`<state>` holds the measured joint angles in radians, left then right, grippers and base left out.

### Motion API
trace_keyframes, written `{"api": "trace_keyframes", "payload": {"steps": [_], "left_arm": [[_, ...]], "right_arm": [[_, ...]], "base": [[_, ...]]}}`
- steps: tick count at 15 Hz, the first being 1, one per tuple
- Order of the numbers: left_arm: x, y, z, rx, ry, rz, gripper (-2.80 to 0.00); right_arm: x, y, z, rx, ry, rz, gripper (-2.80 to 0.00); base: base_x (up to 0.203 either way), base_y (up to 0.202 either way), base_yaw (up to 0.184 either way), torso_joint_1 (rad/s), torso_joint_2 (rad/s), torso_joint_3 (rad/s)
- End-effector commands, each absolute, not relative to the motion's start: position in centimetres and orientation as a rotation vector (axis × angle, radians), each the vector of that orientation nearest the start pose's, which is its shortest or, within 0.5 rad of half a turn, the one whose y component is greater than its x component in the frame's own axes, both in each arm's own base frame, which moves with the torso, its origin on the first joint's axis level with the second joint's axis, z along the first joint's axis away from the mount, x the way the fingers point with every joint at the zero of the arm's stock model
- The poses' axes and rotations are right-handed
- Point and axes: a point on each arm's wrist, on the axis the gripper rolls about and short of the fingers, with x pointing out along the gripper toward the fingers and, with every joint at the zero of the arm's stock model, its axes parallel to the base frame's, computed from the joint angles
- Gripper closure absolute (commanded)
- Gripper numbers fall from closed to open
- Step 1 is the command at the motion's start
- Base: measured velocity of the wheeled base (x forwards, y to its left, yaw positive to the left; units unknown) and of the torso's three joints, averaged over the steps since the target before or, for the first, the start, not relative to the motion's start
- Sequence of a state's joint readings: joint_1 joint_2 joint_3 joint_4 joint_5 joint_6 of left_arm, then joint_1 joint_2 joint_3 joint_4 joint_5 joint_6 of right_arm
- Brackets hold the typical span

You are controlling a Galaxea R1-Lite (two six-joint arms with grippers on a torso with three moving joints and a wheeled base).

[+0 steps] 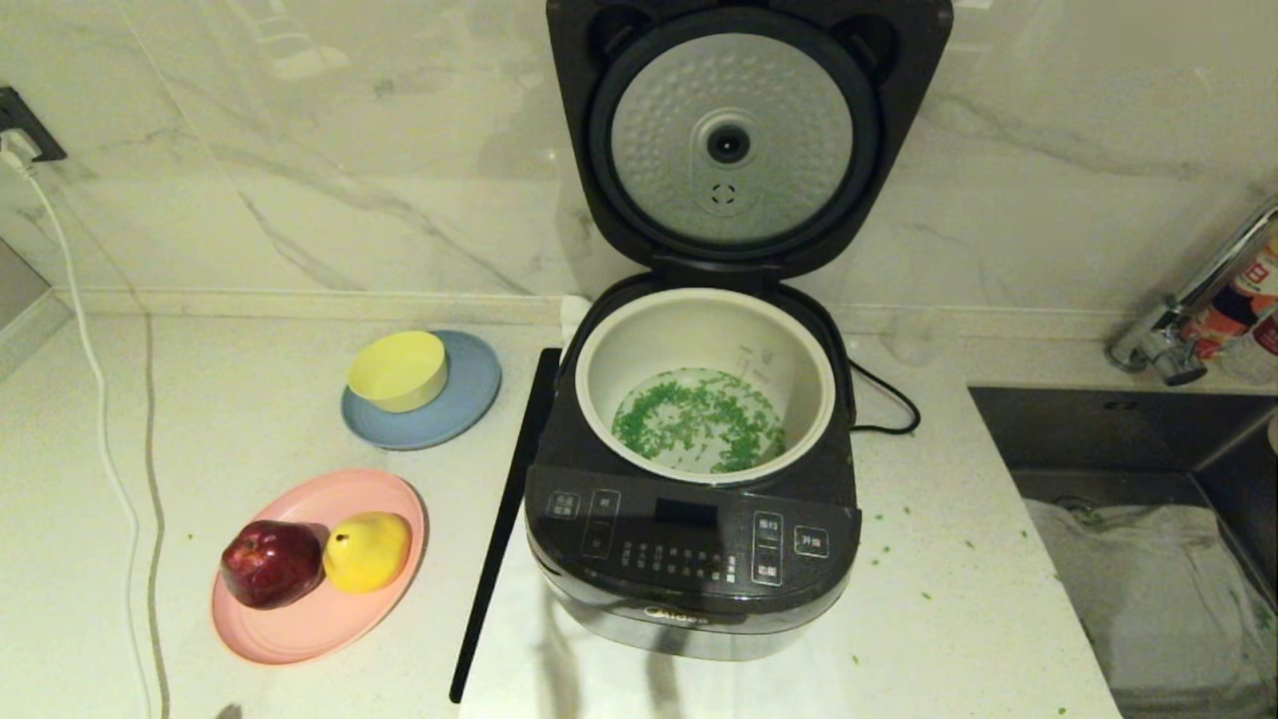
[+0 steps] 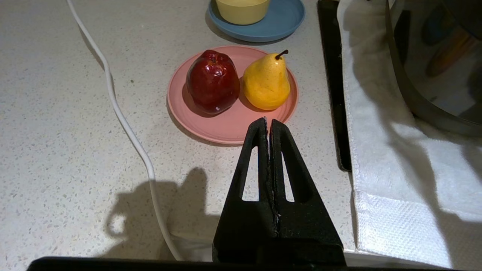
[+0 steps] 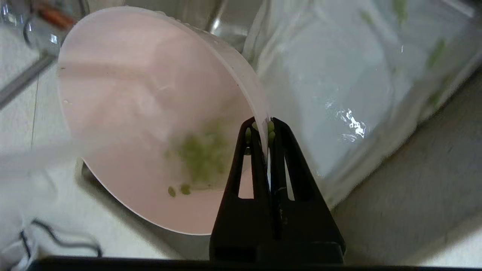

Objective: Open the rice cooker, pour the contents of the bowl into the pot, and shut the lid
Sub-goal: Fill a bowl with water from the tap

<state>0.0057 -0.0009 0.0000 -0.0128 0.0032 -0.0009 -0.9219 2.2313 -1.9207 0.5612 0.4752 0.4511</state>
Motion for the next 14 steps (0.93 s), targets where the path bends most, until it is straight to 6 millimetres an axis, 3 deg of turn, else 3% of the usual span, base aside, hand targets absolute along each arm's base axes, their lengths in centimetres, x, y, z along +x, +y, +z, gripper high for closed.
{"api": "trace_keyframes", "payload": {"steps": [1, 9, 14], "left_arm": [[-2.2, 0.0, 7.4, -0.003, -0.005, 0.011, 0.0], [-2.2, 0.0, 7.4, -0.002, -0.003, 0.011, 0.0], [-2.2, 0.0, 7.4, -0.002, -0.003, 0.011, 0.0]], "right_arm": [[28.0, -34.4, 17.0, 0.999, 0.594, -0.566, 0.0], [27.8, -34.3, 16.7, 1.015, 0.611, -0.573, 0.0], [27.3, -33.2, 18.5, 1.024, 0.6, -0.573, 0.0]], "base": [[0.0, 0.0, 0.0, 0.0, 0.0, 0.0], [0.0, 0.0, 0.0, 0.0, 0.0, 0.0], [0.0, 0.0, 0.0, 0.0, 0.0, 0.0]]}}
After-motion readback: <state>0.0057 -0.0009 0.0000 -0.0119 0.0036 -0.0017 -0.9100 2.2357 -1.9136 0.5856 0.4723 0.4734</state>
